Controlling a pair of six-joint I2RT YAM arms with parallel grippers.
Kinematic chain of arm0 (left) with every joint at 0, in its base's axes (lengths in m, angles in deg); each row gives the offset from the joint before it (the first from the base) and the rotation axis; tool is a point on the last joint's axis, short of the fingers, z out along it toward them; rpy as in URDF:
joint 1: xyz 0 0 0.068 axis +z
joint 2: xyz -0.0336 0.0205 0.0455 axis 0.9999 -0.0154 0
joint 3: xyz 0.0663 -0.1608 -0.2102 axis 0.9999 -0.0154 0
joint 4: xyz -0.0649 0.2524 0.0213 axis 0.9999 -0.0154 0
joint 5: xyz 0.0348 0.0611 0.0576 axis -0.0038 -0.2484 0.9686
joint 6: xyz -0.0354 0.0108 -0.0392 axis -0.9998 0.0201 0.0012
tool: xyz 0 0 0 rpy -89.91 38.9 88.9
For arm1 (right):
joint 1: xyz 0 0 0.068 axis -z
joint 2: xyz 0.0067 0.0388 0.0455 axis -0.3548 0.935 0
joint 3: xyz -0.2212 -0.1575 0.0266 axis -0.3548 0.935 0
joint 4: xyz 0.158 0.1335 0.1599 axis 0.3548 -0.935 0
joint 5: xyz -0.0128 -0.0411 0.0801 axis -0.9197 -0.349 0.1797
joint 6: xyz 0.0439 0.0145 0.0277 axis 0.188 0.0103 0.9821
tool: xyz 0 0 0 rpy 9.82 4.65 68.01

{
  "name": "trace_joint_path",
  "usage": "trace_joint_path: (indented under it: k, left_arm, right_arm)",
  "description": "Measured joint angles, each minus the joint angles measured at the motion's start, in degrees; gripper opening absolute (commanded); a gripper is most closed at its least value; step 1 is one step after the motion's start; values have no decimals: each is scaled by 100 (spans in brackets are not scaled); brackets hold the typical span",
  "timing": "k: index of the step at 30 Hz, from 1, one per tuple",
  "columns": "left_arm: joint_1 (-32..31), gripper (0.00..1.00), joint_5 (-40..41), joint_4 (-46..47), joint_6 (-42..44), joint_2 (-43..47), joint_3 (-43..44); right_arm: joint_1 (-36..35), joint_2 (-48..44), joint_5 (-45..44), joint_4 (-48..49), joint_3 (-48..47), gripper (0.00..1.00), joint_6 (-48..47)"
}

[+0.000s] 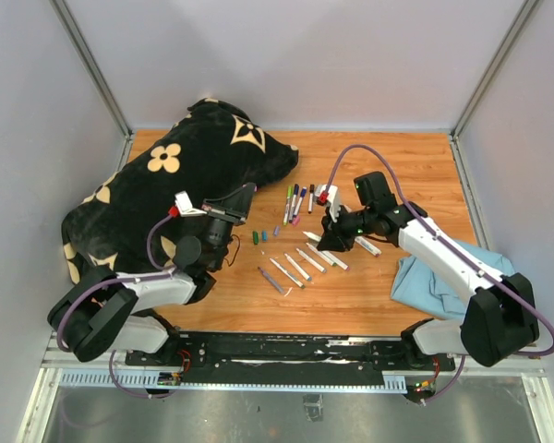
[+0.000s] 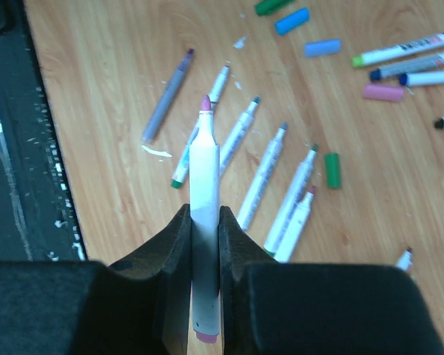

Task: Open the pen caps
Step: Open the pen cap from the pen, then place the pen at the center of the board.

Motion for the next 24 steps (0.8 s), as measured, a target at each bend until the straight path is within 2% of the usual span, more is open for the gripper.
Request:
trace_joint_path:
  k: [6,11,17,24]
  left_arm:
    - [17,0,-597,-667,376,603,-33]
    - [22,0,-1397,-1644,780,1375,-249]
    - [24,0,-2122,-2736,1209,2194,-549]
    - [24,0,-2463,-3244,1410,2743,-883]
  right_arm:
    - [367,-68,-1027,144,79,1,68]
    - [1060,79,-1867,321,129,1,181]
    - [1768,326,-2214,363,129,1,197]
    - [2256,459,-2297,387,127,1,197]
